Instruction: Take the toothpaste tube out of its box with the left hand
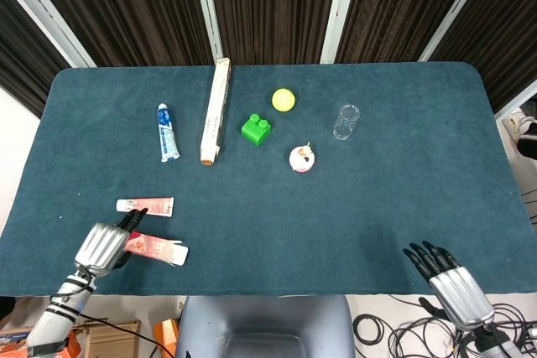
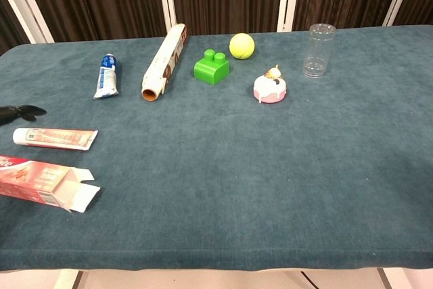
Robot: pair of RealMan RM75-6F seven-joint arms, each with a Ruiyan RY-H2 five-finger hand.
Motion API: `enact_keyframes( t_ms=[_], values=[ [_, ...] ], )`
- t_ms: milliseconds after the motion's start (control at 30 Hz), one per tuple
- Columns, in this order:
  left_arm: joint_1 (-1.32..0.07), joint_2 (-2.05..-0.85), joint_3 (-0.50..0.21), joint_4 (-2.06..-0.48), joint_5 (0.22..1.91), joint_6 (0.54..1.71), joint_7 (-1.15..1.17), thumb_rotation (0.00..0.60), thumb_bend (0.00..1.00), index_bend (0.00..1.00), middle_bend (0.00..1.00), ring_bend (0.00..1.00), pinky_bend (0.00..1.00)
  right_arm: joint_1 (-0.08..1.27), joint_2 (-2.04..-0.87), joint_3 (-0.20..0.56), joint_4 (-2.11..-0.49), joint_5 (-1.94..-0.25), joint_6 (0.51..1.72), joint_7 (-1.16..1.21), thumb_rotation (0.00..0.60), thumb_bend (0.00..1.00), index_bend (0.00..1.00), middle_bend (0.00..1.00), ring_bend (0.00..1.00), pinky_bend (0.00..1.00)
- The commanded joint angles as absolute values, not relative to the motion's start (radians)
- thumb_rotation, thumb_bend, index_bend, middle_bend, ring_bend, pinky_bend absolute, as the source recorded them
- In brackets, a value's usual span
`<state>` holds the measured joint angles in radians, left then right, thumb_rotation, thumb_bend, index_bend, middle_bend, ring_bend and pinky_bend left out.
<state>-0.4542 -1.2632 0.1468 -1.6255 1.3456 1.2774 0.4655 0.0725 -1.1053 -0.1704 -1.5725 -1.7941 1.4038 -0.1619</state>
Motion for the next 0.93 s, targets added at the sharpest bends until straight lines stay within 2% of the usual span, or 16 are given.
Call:
enact_keyframes(
  t_ms=[33,100,200,300,400,600,933],
  values=[
    [-0.400,-1.225,0.160,-1.625,1.458,1.383,0.366,0.600,0.26,0.02,0.02,0.28,0.65,0.062,-1.115,-0.161,-1.559,-1.803,1.442,-0.135,0.600,0.20,0.09,0.08,0.04,0.17],
    [-0.350,-1.215,0.171,-1.601,1.535,1.484,0.278,0.600,0.26,0.02,0.00,0.20,0.53,0.053,-1.129,-0.150,-1.546,-1.805,1.474,-0.122,0.600,0.20,0.09,0.08,0.04,0.17],
    [-0.272,-1.220,0.185,-1.556,1.596,1.608,0.210,0.600,0.26,0.03,0.00,0.15,0.39,0.040,-1.148,-0.136,-1.532,-1.801,1.511,-0.110,0.600,0.20,0.08,0.08,0.04,0.17],
    [-0.201,-1.217,0.202,-1.517,1.623,1.685,0.141,0.600,0.26,0.11,0.01,0.14,0.34,0.023,-1.172,-0.118,-1.518,-1.794,1.553,-0.115,0.600,0.20,0.07,0.08,0.04,0.17],
    [-0.183,-1.178,0.220,-1.527,1.641,1.680,0.117,0.600,0.27,0.16,0.03,0.13,0.33,0.009,-1.189,-0.107,-1.510,-1.793,1.587,-0.115,0.600,0.20,0.07,0.08,0.04,0.17],
    [-0.135,-1.148,0.189,-1.595,1.573,1.670,0.157,0.600,0.28,0.18,0.05,0.13,0.33,-0.022,-1.222,-0.083,-1.484,-1.792,1.671,-0.084,0.600,0.20,0.07,0.08,0.04,0.17],
    [-0.121,-1.116,0.155,-1.633,1.558,1.609,0.117,0.600,0.28,0.19,0.06,0.13,0.33,-0.021,-1.221,-0.079,-1.472,-1.795,1.669,-0.071,0.600,0.20,0.07,0.08,0.04,0.17]
  ],
)
